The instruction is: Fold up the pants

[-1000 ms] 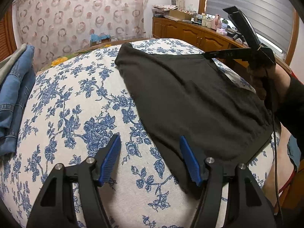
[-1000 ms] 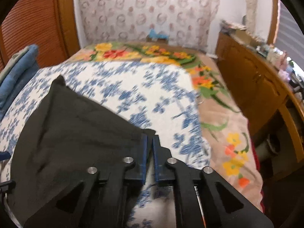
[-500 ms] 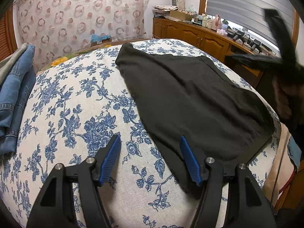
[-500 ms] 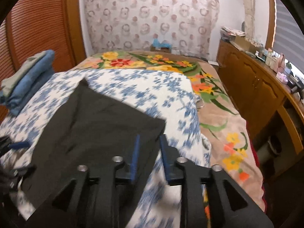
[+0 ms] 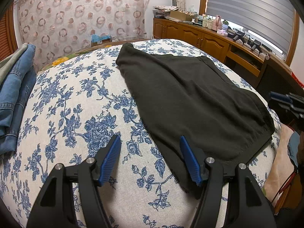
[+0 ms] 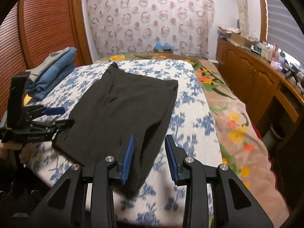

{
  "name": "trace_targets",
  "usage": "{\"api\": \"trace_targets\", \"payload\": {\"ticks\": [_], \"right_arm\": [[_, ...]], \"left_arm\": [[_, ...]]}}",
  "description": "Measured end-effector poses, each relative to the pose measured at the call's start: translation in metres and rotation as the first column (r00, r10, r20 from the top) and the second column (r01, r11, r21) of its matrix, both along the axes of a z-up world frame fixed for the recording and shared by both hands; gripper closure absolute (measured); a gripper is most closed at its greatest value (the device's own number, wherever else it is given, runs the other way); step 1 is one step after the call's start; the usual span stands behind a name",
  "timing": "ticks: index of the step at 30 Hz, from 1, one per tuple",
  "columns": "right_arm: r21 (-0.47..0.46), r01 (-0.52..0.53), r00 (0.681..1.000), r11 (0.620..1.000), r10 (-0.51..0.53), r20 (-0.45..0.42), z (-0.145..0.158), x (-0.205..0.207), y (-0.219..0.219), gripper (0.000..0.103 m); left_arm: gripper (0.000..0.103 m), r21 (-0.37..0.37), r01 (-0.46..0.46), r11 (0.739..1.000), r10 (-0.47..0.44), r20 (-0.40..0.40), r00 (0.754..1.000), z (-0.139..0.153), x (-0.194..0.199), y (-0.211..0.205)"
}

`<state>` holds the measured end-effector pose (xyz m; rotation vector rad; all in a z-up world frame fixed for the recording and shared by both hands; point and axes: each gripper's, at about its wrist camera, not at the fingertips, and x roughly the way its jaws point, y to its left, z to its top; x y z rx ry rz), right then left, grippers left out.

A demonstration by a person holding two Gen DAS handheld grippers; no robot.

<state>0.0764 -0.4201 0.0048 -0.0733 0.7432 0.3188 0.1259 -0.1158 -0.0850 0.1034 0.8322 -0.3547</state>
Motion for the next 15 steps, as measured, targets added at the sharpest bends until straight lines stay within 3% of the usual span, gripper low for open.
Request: {"api": "trace_targets", "payload": {"ticks": [9, 15], "right_arm": [[0.019, -0.005, 0.999, 1.000, 0.006, -0.045, -0.012, -0.016, 0.001, 0.070], [0.026, -0.002, 0.999, 1.000, 0.003, -0.053, -0.014, -0.021, -0.001, 0.070]], "left_arm": [[0.038, -0.028, -0.063, 0.998, 0.064, 0.015, 0.998, 0.009, -0.009, 0.017], [0.039, -0.063, -0.017, 0.998, 0.017, 0.010, 1.000, 0.012, -0.037, 0.017]]}}
